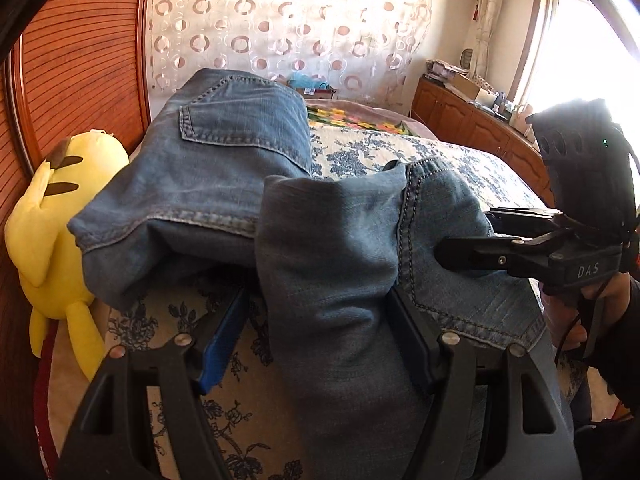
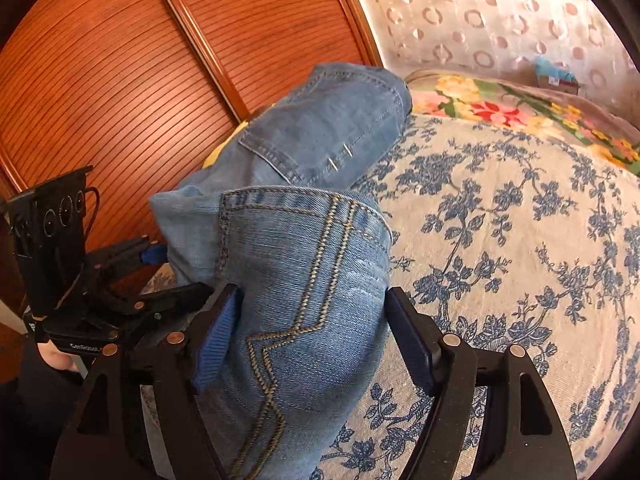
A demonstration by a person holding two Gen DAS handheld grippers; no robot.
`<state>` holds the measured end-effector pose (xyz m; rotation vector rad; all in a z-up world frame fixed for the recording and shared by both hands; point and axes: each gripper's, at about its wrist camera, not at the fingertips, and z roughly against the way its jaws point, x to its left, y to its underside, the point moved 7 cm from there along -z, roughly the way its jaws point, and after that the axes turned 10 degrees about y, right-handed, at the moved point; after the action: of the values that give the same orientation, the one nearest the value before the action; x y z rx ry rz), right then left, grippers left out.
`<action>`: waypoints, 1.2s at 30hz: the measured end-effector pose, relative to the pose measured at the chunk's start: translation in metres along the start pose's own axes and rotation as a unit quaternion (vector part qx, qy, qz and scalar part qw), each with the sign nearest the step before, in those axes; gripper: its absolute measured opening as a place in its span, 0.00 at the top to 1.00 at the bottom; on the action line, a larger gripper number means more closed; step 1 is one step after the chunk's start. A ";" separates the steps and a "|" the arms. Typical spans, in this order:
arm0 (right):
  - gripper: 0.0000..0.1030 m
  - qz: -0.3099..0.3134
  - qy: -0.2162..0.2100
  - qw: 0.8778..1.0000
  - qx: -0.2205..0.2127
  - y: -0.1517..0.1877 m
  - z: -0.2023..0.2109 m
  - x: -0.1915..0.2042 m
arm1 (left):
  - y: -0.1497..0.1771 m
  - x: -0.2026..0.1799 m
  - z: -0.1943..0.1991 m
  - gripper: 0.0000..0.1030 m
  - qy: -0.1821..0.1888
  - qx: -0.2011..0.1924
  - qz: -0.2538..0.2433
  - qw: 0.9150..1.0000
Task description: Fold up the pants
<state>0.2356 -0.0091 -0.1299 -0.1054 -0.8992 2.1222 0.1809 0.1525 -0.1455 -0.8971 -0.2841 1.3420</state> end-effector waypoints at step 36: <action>0.64 -0.019 0.032 0.999 -0.017 0.046 0.088 -0.043 | -0.013 -0.077 -0.017 0.31 0.074 0.049 -0.062 0.994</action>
<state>0.2033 -0.1088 -0.1032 -0.1709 -0.8936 2.0580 0.1820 0.0760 -0.1240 -0.8778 -0.1540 1.1589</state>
